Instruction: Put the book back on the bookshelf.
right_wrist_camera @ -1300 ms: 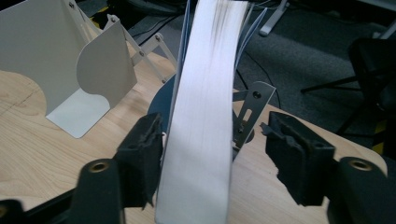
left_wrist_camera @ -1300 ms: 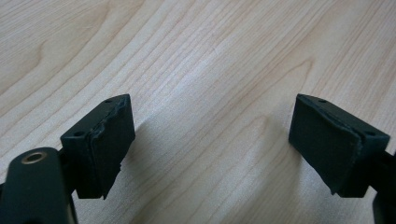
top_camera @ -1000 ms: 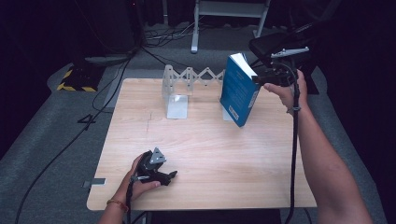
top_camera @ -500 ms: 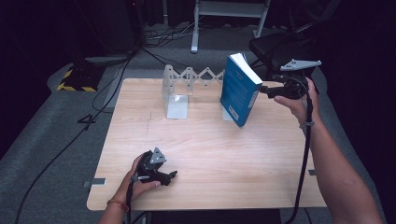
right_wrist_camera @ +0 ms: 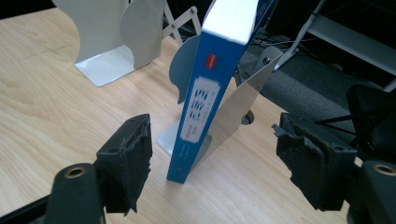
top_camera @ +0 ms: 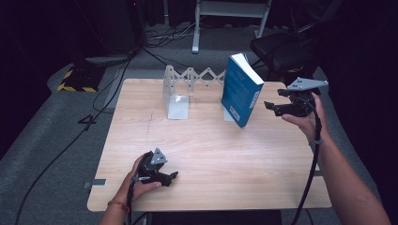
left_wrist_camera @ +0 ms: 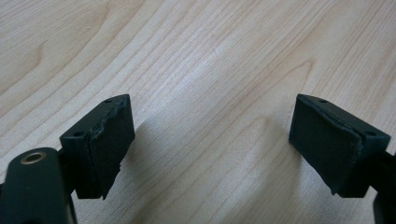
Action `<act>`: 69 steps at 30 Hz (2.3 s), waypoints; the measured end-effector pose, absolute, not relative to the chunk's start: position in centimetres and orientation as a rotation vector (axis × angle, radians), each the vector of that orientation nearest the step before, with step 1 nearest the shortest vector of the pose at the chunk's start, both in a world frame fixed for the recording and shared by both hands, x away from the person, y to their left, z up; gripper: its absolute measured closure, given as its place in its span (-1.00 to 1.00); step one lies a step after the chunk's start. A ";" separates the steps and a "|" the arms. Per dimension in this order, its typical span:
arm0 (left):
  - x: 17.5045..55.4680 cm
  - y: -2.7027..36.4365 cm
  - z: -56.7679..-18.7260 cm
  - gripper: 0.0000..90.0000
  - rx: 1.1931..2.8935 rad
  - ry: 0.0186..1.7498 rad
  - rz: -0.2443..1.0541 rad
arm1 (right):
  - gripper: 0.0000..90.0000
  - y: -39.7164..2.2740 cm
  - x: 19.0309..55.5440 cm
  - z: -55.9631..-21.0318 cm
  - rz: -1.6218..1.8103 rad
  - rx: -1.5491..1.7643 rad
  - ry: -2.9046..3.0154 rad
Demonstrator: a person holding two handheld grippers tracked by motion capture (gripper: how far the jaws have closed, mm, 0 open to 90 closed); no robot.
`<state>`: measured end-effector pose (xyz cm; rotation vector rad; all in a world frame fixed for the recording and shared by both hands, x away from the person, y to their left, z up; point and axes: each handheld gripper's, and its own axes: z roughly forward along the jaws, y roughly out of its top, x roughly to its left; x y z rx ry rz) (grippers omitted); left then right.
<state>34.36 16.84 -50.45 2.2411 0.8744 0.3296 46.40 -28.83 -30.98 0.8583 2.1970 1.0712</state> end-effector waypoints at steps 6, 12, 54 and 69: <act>34.4 16.8 -50.5 -0.68 2.241 0.875 0.330 | -0.33 -29.1 45.4 -33.3 1.003 0.833 2.238; 34.4 16.8 -50.4 -0.67 2.241 0.874 0.330 | -0.35 -29.8 44.5 -35.8 0.980 0.828 2.258; 34.4 16.9 -50.4 -0.68 2.243 0.872 0.330 | -0.38 -37.7 36.6 -49.4 1.091 0.871 2.419; 34.6 16.7 -50.4 -0.70 2.242 0.885 0.330 | -0.52 -39.5 36.0 -50.4 1.064 1.030 2.396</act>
